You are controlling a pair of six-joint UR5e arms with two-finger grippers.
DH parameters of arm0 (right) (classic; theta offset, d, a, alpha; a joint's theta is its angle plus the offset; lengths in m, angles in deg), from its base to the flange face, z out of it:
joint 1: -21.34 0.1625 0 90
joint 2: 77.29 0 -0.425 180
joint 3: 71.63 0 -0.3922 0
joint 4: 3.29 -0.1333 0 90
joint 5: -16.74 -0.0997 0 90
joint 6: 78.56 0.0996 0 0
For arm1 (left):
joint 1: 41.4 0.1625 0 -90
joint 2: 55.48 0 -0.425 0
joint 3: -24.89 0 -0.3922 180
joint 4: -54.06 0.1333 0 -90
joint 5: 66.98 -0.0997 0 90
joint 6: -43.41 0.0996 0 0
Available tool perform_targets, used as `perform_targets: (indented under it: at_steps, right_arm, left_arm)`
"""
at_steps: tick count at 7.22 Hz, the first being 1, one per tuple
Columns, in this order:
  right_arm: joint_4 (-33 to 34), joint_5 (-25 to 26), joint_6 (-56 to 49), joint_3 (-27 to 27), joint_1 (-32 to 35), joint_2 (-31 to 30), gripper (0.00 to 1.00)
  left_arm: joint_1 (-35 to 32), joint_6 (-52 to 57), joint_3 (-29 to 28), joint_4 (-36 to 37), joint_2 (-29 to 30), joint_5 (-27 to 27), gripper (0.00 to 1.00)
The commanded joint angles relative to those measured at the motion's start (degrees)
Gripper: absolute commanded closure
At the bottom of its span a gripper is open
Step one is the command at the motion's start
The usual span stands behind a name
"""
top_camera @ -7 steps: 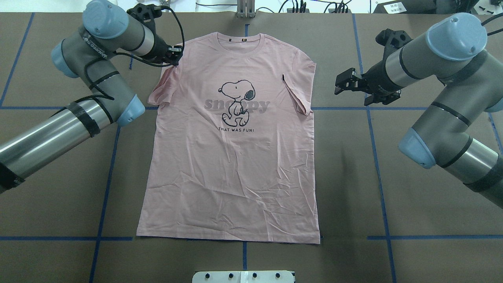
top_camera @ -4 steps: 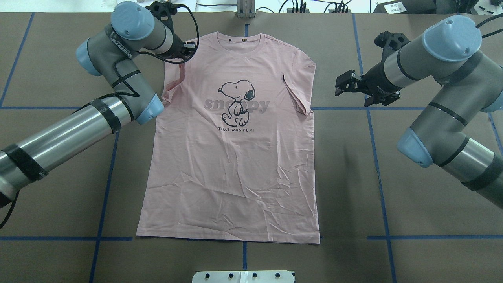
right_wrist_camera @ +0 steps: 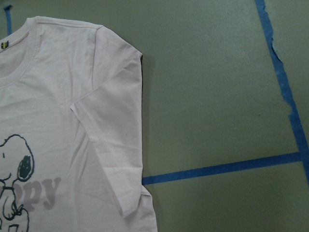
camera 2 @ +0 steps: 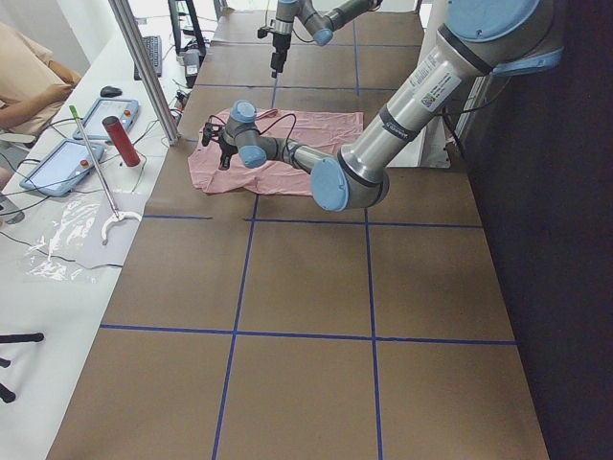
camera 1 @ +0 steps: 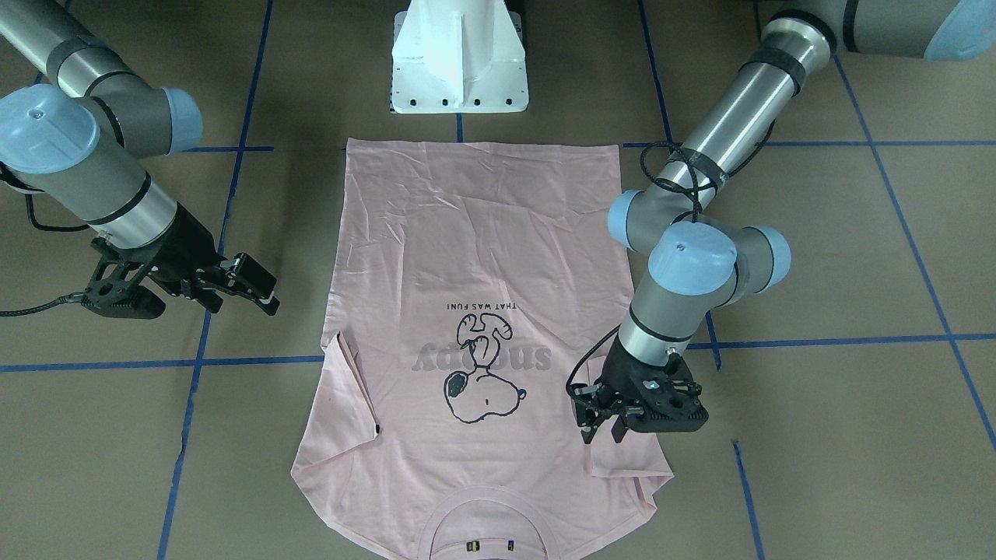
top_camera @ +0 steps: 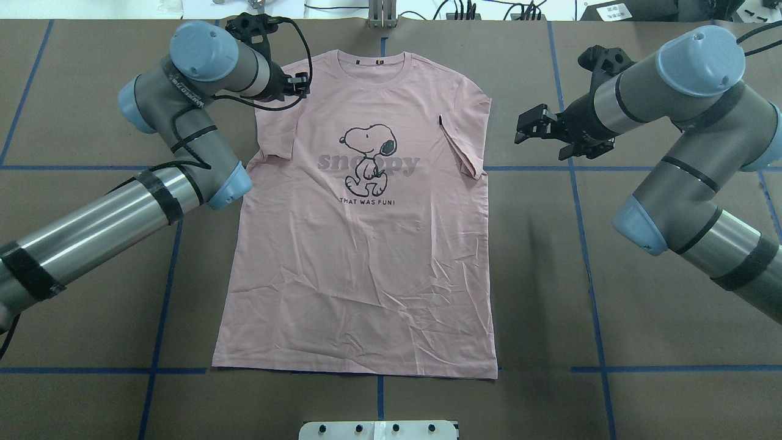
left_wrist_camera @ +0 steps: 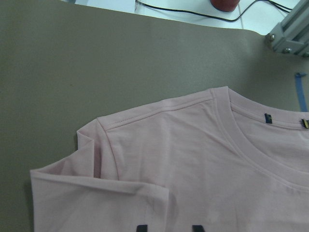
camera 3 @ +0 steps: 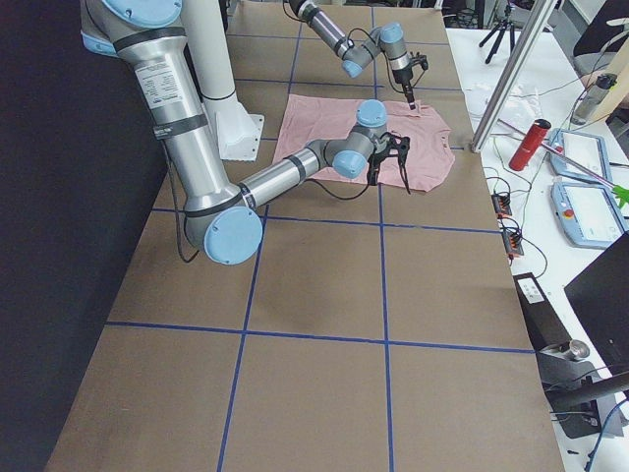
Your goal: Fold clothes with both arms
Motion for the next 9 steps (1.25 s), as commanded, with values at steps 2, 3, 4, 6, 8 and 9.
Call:
perform_targets:
  at_steps: [2, 3, 4, 6, 8, 9]
  right_arm:
    - [1.13, 3.70, 13.92, -5.62, -6.49, 0.55, 0.00]
    - [2.44, 13.13, 17.56, -11.12, -13.75, -2.15, 0.02]
    - [8.02, 24.79, 18.64, -17.01, -22.96, -4.27, 0.03]
    - [14.75, 32.99, 22.33, -20.22, -33.21, -5.24, 0.03]
    - [14.84, 33.35, 33.43, -21.81, -37.89, -8.15, 0.06]
    - [15.02, 35.09, 38.03, -21.81, -40.26, -9.11, 0.10]
  left_arm:
    - [1.57, -0.81, 22.75, 1.42, -15.36, 0.91, 0.34]
    - [1.57, -4.47, 30.32, 1.34, -22.21, 6.14, 0.35]
    - [1.39, -5.29, 32.92, 1.34, -24.63, 9.93, 0.35]
    - [1.57, -5.56, 32.86, 1.25, -24.83, 10.06, 0.31]
    - [1.57, -5.56, 32.33, 1.25, -24.83, 9.97, 0.28]
    - [1.57, -5.56, 32.41, 1.25, -24.83, 9.97, 0.27]
